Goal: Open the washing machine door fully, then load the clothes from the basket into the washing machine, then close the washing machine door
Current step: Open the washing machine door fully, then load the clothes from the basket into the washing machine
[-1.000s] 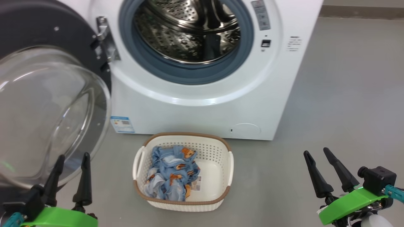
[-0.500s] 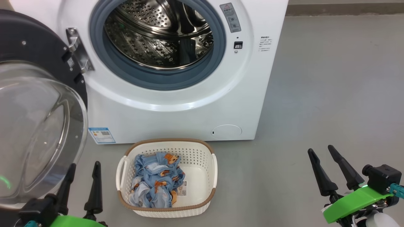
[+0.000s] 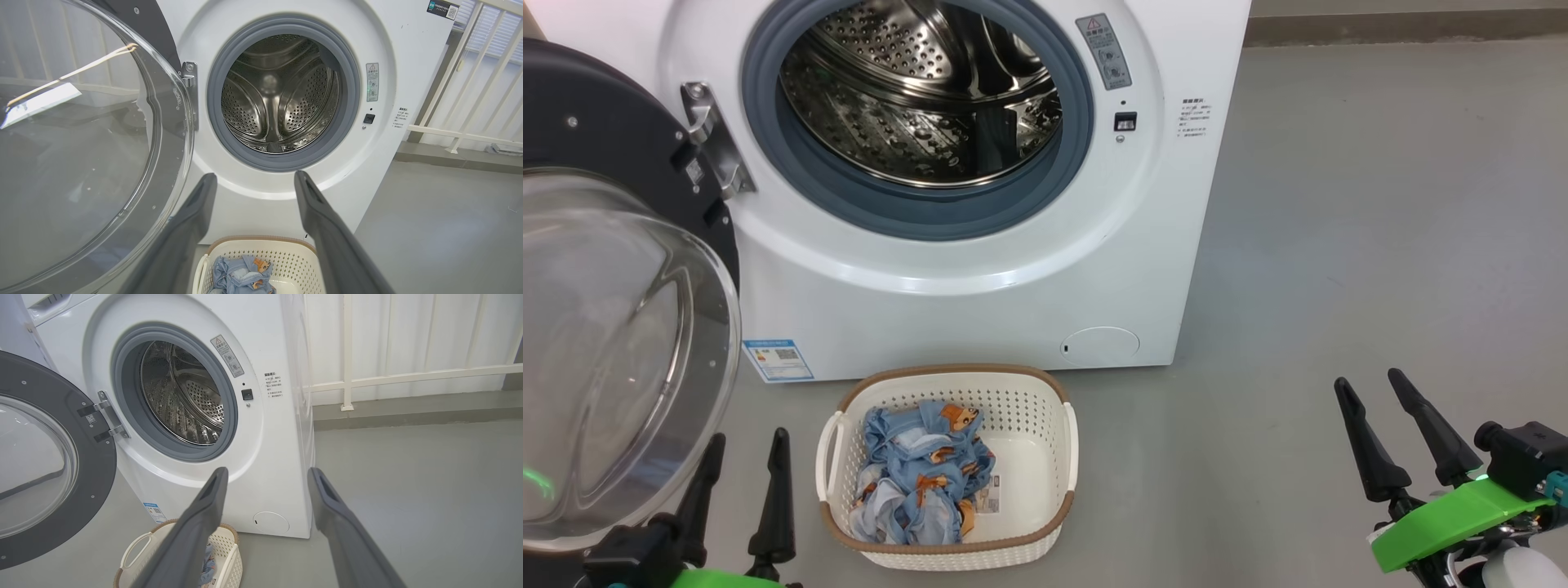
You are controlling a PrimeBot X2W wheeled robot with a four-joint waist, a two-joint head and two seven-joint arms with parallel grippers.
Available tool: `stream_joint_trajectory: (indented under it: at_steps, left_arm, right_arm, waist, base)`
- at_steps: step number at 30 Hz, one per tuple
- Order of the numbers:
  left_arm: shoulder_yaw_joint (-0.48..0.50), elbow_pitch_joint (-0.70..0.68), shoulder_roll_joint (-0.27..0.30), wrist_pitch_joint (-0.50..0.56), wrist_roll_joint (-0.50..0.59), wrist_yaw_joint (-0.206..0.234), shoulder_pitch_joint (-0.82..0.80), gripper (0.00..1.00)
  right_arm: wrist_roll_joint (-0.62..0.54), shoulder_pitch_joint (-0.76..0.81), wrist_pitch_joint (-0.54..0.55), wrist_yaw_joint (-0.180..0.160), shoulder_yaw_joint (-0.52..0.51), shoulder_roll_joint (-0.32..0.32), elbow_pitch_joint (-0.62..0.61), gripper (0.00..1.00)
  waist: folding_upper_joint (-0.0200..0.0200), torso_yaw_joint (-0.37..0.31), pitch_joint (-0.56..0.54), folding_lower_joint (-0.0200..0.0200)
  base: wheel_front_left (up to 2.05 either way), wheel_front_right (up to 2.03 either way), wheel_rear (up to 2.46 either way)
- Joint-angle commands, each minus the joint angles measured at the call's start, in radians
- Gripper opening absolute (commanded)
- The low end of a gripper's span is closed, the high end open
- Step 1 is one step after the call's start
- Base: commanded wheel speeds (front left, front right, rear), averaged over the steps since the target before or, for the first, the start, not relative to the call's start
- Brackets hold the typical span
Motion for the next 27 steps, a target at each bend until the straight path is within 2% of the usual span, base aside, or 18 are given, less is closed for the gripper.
stream_joint_trajectory:
  at_steps: [1, 13, 27]
  left_arm:
    - [0.046, -0.019, 0.014, -0.012, 0.018, -0.012, -0.016, 1.0]
    - [0.091, -0.007, -0.023, -0.012, 0.066, -0.058, -0.008, 1.0]
    - [0.121, 0.01, -0.051, -0.012, 0.103, -0.093, -0.01, 1.0]
  right_arm:
    - [-0.014, -0.004, -0.012, 0.002, 0.007, -0.022, -0.025, 1.0]
    - [-0.021, 0.004, -0.012, 0.002, 0.003, -0.019, -0.027, 1.0]
    - [-0.02, 0.005, -0.012, 0.002, 0.005, -0.022, -0.025, 1.0]
  waist:
    - [-0.0001, 0.0, -0.001, 0.0]
    - [-0.0001, 0.003, -0.006, 0.0]
    - [-0.0001, 0.009, -0.003, 0.0]
  base:
    - [0.0, 0.0, 0.0]
    - [0.0, 0.0, 0.0]
    - [0.0, 0.0, 0.0]
